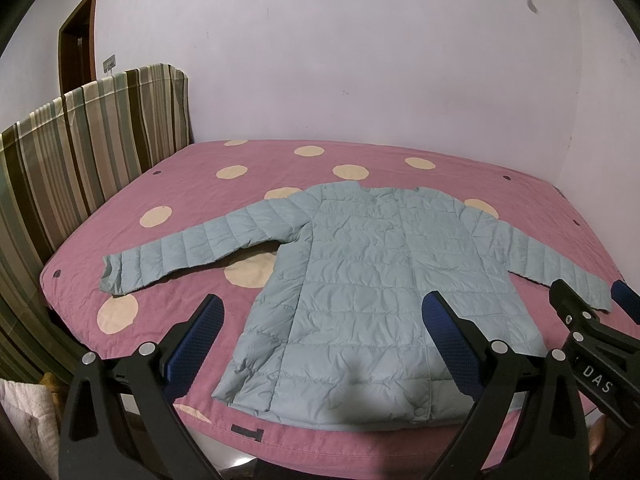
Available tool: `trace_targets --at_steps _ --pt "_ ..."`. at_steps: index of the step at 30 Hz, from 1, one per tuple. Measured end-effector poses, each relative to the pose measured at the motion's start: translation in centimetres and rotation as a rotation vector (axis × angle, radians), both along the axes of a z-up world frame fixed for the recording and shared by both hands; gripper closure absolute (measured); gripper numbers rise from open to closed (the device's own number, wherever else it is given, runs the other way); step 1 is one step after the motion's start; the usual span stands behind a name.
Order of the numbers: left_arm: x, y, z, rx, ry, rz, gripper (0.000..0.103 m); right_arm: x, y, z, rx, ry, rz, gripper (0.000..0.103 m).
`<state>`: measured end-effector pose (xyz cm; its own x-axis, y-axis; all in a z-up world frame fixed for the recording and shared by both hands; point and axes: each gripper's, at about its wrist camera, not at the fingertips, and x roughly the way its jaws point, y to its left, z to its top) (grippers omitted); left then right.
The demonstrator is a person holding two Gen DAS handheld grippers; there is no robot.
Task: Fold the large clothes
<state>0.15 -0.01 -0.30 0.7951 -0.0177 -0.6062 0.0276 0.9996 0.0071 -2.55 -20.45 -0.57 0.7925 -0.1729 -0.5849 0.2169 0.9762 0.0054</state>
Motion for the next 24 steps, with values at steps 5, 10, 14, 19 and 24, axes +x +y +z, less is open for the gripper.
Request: trace_targets --at_steps 5,10,14,19,24 --pt "0.02 0.01 0.02 -0.001 0.001 0.000 0.004 -0.02 0.03 0.01 -0.002 -0.001 0.001 0.002" --pt "0.03 0.01 0.02 -0.001 0.001 0.000 0.004 -0.03 0.07 0.01 -0.001 0.000 0.001 0.002" --pt "0.03 0.02 0.02 -0.001 0.001 0.000 0.004 -0.02 0.07 0.00 -0.002 0.001 0.002 0.002" --pt "0.04 0.02 0.02 -0.002 0.002 0.001 0.004 0.00 0.09 -0.01 -0.002 0.001 0.001 0.002" --pt "0.05 0.03 0.02 -0.001 0.003 0.002 0.004 0.10 0.17 -0.01 -0.002 0.001 0.001 0.002"
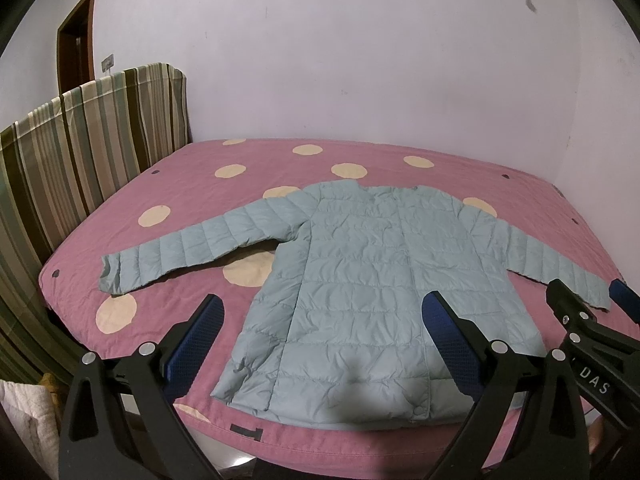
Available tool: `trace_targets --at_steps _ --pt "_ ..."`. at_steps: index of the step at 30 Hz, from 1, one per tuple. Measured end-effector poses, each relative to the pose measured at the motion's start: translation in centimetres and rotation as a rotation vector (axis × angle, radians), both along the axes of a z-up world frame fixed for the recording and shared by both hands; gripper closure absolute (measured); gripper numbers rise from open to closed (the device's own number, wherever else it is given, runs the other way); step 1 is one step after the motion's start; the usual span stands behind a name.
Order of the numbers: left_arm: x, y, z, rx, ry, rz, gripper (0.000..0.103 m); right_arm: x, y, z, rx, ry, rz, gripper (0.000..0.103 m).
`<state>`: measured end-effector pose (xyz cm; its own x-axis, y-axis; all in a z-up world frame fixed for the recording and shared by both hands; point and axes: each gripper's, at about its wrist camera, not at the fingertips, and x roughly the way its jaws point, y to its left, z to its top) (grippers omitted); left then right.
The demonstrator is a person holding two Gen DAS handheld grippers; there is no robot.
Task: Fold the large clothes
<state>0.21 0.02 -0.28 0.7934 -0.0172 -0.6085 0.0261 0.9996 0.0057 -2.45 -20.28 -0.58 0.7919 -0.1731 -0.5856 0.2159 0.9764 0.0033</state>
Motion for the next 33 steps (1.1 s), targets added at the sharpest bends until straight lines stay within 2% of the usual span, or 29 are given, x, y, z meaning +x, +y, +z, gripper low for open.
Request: trace_targets --at_steps 6,13,19,25,28,30,33 --pt "0.6 0.0 -0.9 0.008 0.025 0.023 0.004 1.1 -0.4 -1.1 0.009 0.029 -0.006 0.002" --pt "4.8 1.3 -4.7 0.030 0.091 0.112 0.004 3.6 -2.6 -3.4 0.030 0.070 -0.037 0.002" --pt "9.2 5.0 -7.8 0.081 0.141 0.233 0.004 6.4 -8.2 -6.1 0.070 0.121 -0.124 0.002" --pt "13.3 10.3 -11.0 0.120 0.207 0.399 0.004 8.3 -17.5 -9.3 0.197 0.157 -0.307 0.002" --pt "15.0 13.1 -12.7 0.140 0.236 0.474 0.004 9.0 -20.0 -10.4 0.172 0.183 -0.369 0.009" --pt "15.8 15.0 -13.9 0.153 0.257 0.521 0.004 9.4 -21.9 -11.2 0.180 0.204 -0.403 0.022" --pt "16.7 17.1 -15.6 0.169 0.287 0.569 0.004 9.5 -24.8 -12.4 0.191 0.225 -0.468 0.022"
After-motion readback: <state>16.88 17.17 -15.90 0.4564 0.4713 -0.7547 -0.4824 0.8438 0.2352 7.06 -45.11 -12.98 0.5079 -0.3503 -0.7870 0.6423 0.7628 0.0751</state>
